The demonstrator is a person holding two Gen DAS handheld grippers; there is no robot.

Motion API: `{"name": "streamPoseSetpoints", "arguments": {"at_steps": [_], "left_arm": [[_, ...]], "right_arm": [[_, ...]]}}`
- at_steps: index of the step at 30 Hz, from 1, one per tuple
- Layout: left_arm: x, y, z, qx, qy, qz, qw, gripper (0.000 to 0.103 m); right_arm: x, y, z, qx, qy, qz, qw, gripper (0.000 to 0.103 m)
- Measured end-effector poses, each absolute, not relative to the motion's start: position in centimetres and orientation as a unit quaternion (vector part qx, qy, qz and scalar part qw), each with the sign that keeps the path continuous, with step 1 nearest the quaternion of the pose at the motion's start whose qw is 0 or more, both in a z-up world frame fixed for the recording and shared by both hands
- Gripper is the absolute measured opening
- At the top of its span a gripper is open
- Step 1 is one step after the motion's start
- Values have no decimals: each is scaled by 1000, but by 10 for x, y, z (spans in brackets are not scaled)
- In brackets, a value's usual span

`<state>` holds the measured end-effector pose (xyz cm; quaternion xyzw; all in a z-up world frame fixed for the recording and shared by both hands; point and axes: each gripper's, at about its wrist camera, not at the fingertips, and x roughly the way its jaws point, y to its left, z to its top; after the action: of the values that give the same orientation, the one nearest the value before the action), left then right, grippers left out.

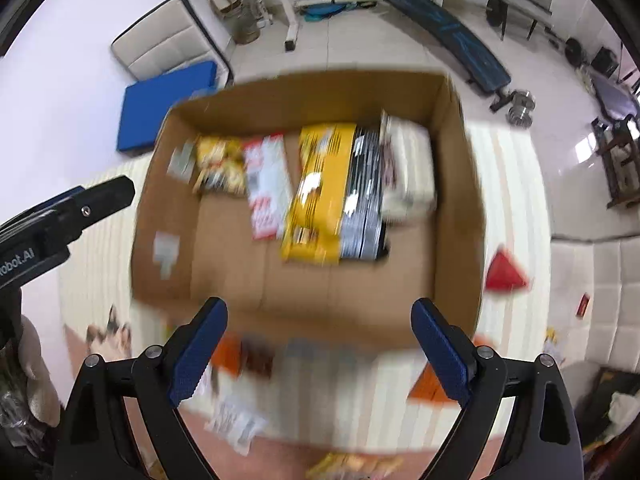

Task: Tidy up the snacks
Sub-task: 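Grasp the white printed packet with left gripper while right grasps yellow pastry bag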

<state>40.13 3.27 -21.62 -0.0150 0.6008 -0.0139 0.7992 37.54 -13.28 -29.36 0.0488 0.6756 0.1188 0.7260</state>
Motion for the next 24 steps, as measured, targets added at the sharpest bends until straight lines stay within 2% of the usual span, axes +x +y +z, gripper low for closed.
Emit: {"name": "streamPoseSetpoints", "arguments": {"at_steps": [5, 11, 15, 19, 20, 22, 23, 24], "left_arm": [[316, 30, -236, 3, 629, -11, 778, 87], [223, 22, -294, 14, 681, 11, 732, 87], [185, 26, -334, -12, 720, 16, 693, 87], [165, 32, -350, -13, 725, 28, 688, 87], [163, 34, -352, -13, 725, 30, 688, 87], [163, 35, -356, -13, 728, 26, 685, 87], [163, 35, -358, -12, 728, 25, 685, 87], [164, 33, -360, -9, 729, 21, 684, 87]], "right_arm": [[289, -147, -320, 25, 716, 126, 686, 95], [192, -140, -378, -181, 764, 123, 607, 95], [149, -126, -414, -269, 765, 148, 567, 95], [135, -111, -439, -324, 745, 161, 560, 93], [134, -108, -443, -322, 745, 163, 561, 91], [138, -109, -451, -300, 754, 159, 562, 68], [142, -112, -453, -280, 761, 155, 565, 62], [148, -118, -455, -245, 773, 148, 567, 50]]}}
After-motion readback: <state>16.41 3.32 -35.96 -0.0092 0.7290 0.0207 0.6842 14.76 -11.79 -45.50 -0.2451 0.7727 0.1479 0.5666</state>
